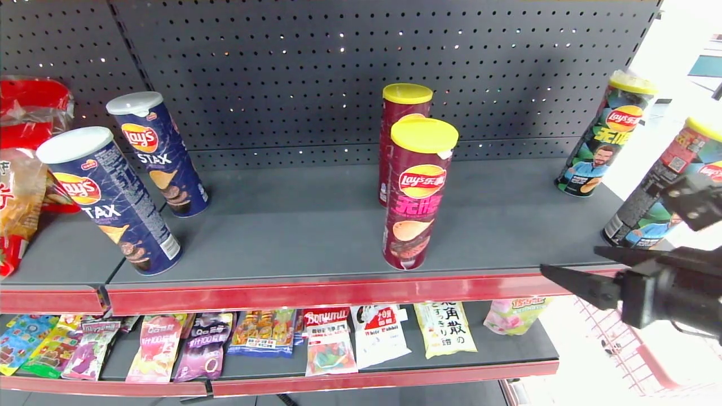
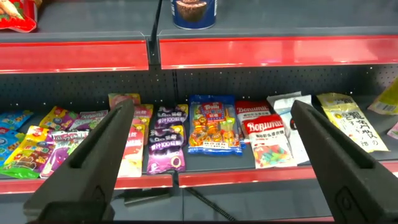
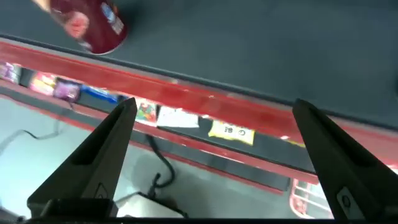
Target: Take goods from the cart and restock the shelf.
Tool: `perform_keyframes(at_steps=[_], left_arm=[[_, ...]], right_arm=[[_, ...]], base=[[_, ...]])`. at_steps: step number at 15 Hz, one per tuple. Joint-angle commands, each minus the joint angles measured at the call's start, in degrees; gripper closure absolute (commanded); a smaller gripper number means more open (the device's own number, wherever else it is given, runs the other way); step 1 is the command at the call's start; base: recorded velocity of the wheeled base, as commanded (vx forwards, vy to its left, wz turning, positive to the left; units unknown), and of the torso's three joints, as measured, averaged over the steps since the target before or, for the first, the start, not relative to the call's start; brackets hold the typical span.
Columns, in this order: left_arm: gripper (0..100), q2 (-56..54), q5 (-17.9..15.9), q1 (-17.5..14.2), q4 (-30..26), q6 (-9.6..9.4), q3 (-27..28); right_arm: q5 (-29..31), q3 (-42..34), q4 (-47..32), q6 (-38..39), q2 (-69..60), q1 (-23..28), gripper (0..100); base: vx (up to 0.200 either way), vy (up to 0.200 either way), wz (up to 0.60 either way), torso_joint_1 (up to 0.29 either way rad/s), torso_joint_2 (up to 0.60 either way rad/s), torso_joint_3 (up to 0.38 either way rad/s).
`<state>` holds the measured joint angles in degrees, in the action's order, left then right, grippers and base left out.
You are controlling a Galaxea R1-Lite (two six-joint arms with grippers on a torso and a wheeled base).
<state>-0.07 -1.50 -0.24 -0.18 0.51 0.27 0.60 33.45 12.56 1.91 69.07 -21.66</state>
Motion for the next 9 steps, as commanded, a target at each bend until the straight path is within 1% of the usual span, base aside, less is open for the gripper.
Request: perform_keyframes(at_steps=[1, 2, 4, 6, 9], left_arm=[[0, 0.07, 0.01, -0.02, 0.01, 0.02, 0.0], [0, 0.07, 0.01, -0.02, 0.01, 0.02, 0.0], [0, 0.07, 0.01, -0.02, 0.01, 0.02, 0.0], [0, 0.07, 0.01, -0.02, 0.01, 0.02, 0.0], [0, 0.07, 0.01, -0.02, 0.01, 0.02, 0.0]], right_arm=[[4.68, 4.78, 3.62, -0.07, 12.93, -6.9, 0], [4.85, 6.01, 4.93, -0.16, 14.6, -7.6, 0], [5.64, 8.82, 5.11, -0.33, 17.76, -8.84, 0], [8.1, 10.05, 5.29, -0.51, 20.4, -10.07, 0], [8.54, 11.11, 7.83, -0.6, 23.74, -10.15, 0]], base=[[0.0, 0.0, 0.0, 0.0, 0.0, 0.0], [0.0, 0.0, 0.0, 0.0, 0.0, 0.0], [0.0, 0.0, 0.0, 0.0, 0.0, 0.0], [0.0, 0.0, 0.0, 0.0, 0.0, 0.0], [0.0, 0.0, 0.0, 0.0, 0.0, 0.0]])
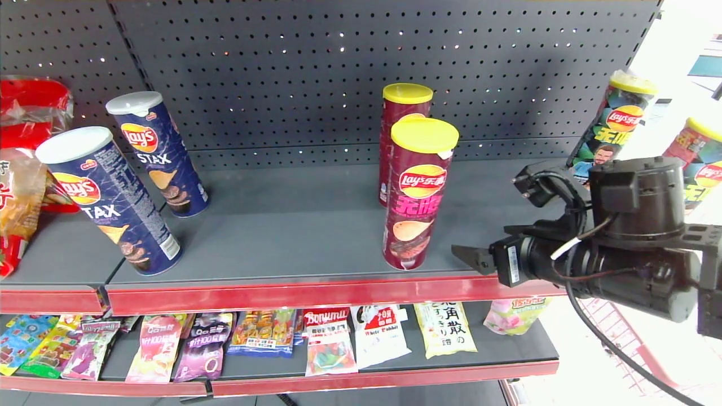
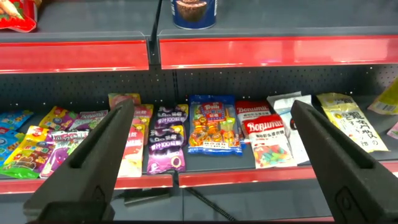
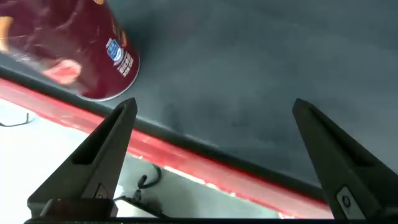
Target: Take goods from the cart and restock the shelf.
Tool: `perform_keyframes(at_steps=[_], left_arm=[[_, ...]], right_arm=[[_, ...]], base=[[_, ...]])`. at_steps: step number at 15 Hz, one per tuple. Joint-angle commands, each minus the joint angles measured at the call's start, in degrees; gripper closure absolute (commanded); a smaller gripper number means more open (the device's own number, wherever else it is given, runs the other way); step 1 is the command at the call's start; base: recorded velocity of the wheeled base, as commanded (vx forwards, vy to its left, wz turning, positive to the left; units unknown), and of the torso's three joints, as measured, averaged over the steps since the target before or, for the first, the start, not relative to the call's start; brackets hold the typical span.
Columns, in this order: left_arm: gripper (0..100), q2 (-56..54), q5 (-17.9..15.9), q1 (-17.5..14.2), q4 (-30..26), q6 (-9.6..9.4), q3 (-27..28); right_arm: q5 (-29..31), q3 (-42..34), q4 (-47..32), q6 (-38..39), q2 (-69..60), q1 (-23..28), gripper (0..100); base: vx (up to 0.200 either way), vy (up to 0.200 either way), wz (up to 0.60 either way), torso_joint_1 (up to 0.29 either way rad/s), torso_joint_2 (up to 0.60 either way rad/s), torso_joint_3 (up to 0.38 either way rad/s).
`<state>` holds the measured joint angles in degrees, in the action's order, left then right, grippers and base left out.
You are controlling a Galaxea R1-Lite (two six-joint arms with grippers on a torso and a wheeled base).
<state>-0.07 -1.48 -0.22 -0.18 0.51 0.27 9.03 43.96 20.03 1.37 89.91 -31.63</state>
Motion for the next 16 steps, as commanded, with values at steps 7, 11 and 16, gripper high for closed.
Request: perform_keyframes(at_steps=[7, 11, 16], left_arm=[[0, 0.07, -0.02, -0.04, 0.01, 0.02, 0.0], [0, 0.07, -0.02, -0.04, 0.01, 0.02, 0.0], [0, 0.07, -0.02, -0.04, 0.01, 0.02, 0.0]], right_arm=[[0.81, 3.59, 0.63, -0.31, 6.77, -0.18, 0], [0.81, 4.73, 0.63, -0.84, 7.74, -0.27, 0], [0.81, 5.79, 0.63, -1.1, 8.62, -0.8, 0]], base=[[0.0, 0.0, 0.0, 0.0, 0.0, 0.0], [0.0, 0.0, 0.0, 0.0, 0.0, 0.0], [0.0, 0.0, 0.0, 0.0, 0.0, 0.0]])
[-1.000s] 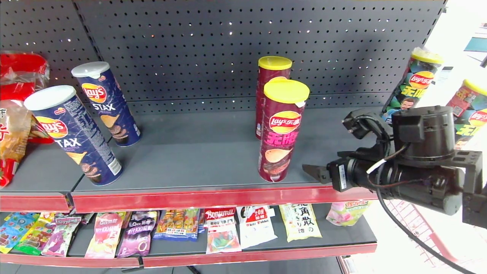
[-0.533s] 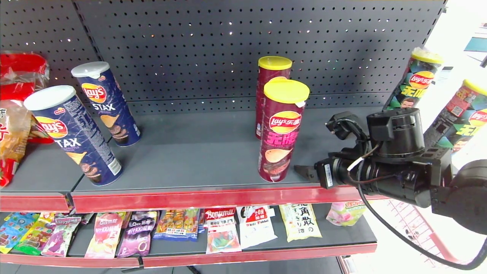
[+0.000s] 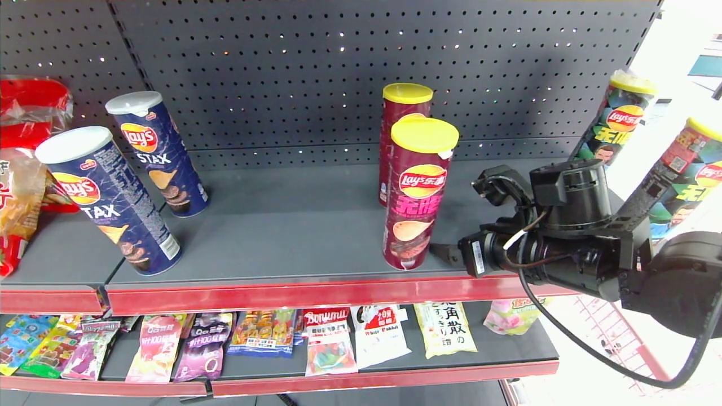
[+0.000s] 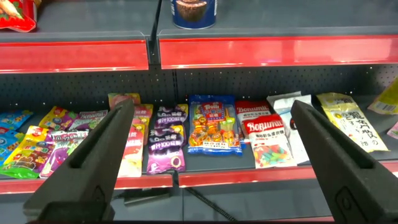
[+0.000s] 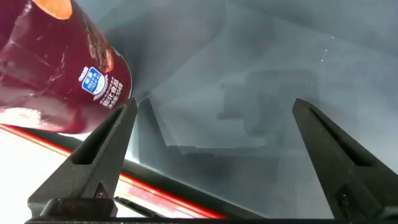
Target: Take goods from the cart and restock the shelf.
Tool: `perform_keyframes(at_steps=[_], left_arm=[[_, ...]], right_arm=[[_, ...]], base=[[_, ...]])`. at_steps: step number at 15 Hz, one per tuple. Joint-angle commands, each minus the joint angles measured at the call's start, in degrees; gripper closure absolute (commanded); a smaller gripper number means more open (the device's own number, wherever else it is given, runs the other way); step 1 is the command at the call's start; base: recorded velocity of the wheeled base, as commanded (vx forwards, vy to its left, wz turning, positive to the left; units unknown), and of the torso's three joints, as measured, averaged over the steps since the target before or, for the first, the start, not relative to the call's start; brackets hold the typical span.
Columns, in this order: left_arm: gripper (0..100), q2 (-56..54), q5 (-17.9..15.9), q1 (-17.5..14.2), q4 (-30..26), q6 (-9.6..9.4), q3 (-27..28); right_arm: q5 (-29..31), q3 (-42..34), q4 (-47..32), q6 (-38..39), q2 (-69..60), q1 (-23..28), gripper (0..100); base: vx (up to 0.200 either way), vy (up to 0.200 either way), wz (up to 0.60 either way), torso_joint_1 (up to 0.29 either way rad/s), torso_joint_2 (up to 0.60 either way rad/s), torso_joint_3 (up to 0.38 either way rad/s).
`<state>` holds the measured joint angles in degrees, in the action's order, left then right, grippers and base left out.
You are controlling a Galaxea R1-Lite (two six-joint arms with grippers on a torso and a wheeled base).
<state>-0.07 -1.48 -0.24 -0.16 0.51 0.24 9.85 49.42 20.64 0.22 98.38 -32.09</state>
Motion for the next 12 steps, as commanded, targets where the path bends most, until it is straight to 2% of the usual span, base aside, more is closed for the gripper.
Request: perform_keyframes(at_steps=[1, 12], left_arm=[[0, 0.07, -0.02, -0.02, -0.02, 0.02, 0.02], [0, 0.07, -0.02, -0.02, -0.02, 0.02, 0.02]], right_arm=[[-0.01, 0.76, 0.02, 0.04, 0.32, -0.61, 0], [-0.01, 1.82, -0.07, 0.04, 1.03, -1.66, 0]], base=[[0.0, 0.0, 0.0, 0.0, 0.0, 0.0], [0.0, 0.0, 0.0, 0.0, 0.0, 0.0]])
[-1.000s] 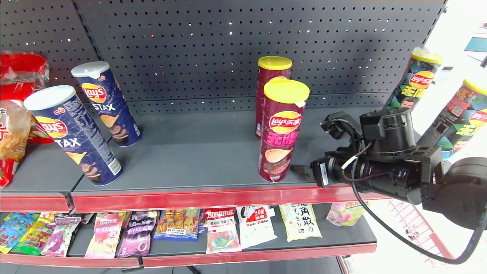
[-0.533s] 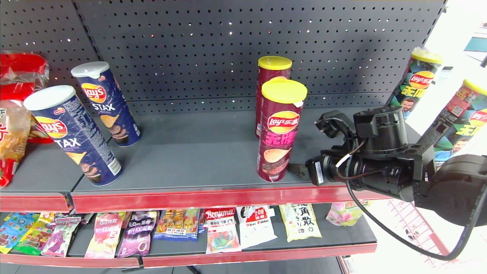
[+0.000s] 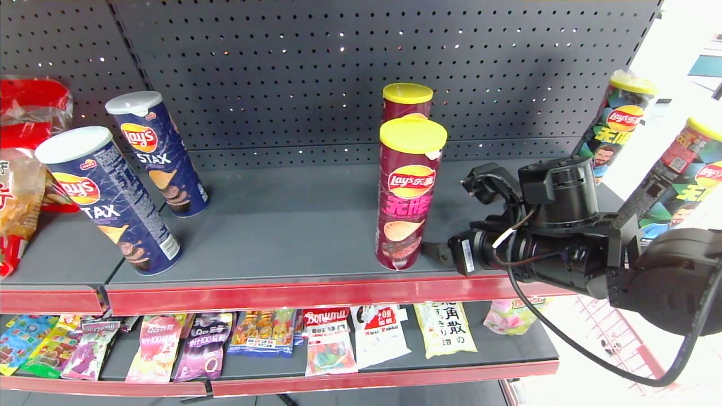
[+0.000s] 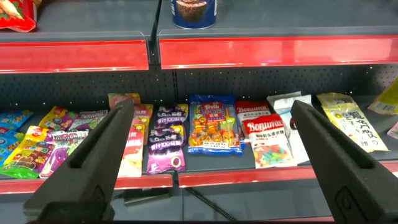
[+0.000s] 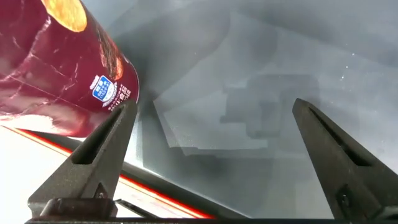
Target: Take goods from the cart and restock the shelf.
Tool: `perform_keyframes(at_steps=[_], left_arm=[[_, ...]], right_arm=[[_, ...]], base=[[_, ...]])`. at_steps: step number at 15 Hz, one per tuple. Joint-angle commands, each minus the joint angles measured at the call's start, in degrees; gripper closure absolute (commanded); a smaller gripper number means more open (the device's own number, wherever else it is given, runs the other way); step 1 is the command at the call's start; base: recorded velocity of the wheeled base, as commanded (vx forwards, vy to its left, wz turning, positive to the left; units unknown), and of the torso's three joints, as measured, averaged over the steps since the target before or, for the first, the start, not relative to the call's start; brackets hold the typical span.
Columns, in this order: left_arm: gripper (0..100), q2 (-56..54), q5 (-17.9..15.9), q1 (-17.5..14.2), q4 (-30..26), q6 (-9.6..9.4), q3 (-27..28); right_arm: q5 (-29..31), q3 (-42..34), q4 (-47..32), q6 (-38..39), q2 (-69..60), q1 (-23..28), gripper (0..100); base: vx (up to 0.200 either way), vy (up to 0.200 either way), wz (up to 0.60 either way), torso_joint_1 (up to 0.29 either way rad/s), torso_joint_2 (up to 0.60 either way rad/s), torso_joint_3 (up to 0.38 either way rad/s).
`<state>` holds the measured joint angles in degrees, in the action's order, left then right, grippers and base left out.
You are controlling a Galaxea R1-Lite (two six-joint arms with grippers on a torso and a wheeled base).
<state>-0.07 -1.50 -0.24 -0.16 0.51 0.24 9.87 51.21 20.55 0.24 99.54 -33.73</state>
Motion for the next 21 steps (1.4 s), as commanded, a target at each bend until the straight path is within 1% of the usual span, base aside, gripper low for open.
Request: perform_keyframes(at_steps=[1, 4, 5, 6, 9, 10, 11, 12, 13, 14, 15, 16, 17, 18, 19, 20, 21], left_arm=[[0, 0.07, 0.01, -0.02, -0.02, 0.02, 0.02], [0, 0.07, 0.01, -0.02, -0.02, 0.02, 0.02], [0, 0.07, 0.01, -0.02, -0.02, 0.02, 0.02], [0, 0.07, 0.01, -0.02, -0.02, 0.02, 0.02], [0, 0.07, 0.01, -0.02, -0.02, 0.02, 0.02], [0, 0.07, 0.01, -0.02, -0.02, 0.02, 0.02], [0, 0.07, 0.01, -0.02, -0.02, 0.02, 0.02], [0, 0.07, 0.01, -0.02, -0.02, 0.02, 0.02], [0, 0.07, 0.01, -0.02, -0.02, 0.02, 0.02], [0, 0.07, 0.01, -0.02, -0.02, 0.02, 0.02], [0, 0.07, 0.01, -0.02, -0.02, 0.02, 0.02], [0, 0.07, 0.01, -0.02, -0.02, 0.02, 0.02], [0, 0.07, 0.01, -0.02, -0.02, 0.02, 0.02], [0, 0.07, 0.01, -0.02, -0.02, 0.02, 0.02], [0, 0.07, 0.01, -0.02, -0.02, 0.02, 0.02], [0, 0.07, 0.01, -0.02, -0.02, 0.02, 0.02], [0, 0.07, 0.01, -0.02, -0.02, 0.02, 0.02]], right_arm=[[-0.03, -0.06, 0.1, 0.02, -0.13, -0.02, 0], [-0.03, -0.32, 0.28, 0.11, -1.27, 0.42, 0], [-0.03, -0.5, 0.28, 0.02, -3.21, 0.51, 0], [-0.03, -2.43, 0.19, 0.2, -7.6, 0.77, 0], [-0.29, -15.53, -0.16, 0.02, -23.42, 1.12, 0], [-0.38, -20.1, -0.16, 0.02, -29.05, 2.44, 0], [-0.65, -22.74, -0.16, 0.02, -32.83, 2.88, 0], [-3.99, -28.98, -2.62, 0.02, -44.08, 3.23, 0], [-5.92, -32.23, -8.25, 0.02, -51.72, 4.73, 0], [-7.41, -34.07, -15.46, 0.02, -59.28, 8.33, 0], [-8.38, -34.51, -18.71, 0.02, -62.45, 10.09, 0], [-13.21, -34.78, -27.5, 0.02, -72.29, 18.0, 0], [-16.64, -35.57, -29.87, 0.02, -77.83, 23.89, 0], [-17.26, -36.01, -30.05, 0.02, -79.06, 25.12, 0], [-19.54, -39.26, -29.87, -0.07, -86.26, 31.27, 0], [-19.81, -40.67, -29.87, -0.07, -89.69, 33.56, 0], [-19.54, -42.78, -29.87, -0.07, -94.79, 34.61, 0]], base=[[0.0, 0.0, 0.0, 0.0, 0.0, 0.0], [0.0, 0.0, 0.0, 0.0, 0.0, 0.0], [0.0, 0.0, 0.0, 0.0, 0.0, 0.0], [0.0, 0.0, 0.0, 0.0, 0.0, 0.0], [0.0, 0.0, 0.0, 0.0, 0.0, 0.0], [0.0, 0.0, 0.0, 0.0, 0.0, 0.0], [0.0, 0.0, 0.0, 0.0, 0.0, 0.0], [0.0, 0.0, 0.0, 0.0, 0.0, 0.0], [0.0, 0.0, 0.0, 0.0, 0.0, 0.0], [0.0, 0.0, 0.0, 0.0, 0.0, 0.0], [0.0, 0.0, 0.0, 0.0, 0.0, 0.0], [0.0, 0.0, 0.0, 0.0, 0.0, 0.0], [0.0, 0.0, 0.0, 0.0, 0.0, 0.0], [0.0, 0.0, 0.0, 0.0, 0.0, 0.0], [0.0, 0.0, 0.0, 0.0, 0.0, 0.0], [0.0, 0.0, 0.0, 0.0, 0.0, 0.0], [0.0, 0.0, 0.0, 0.0, 0.0, 0.0]])
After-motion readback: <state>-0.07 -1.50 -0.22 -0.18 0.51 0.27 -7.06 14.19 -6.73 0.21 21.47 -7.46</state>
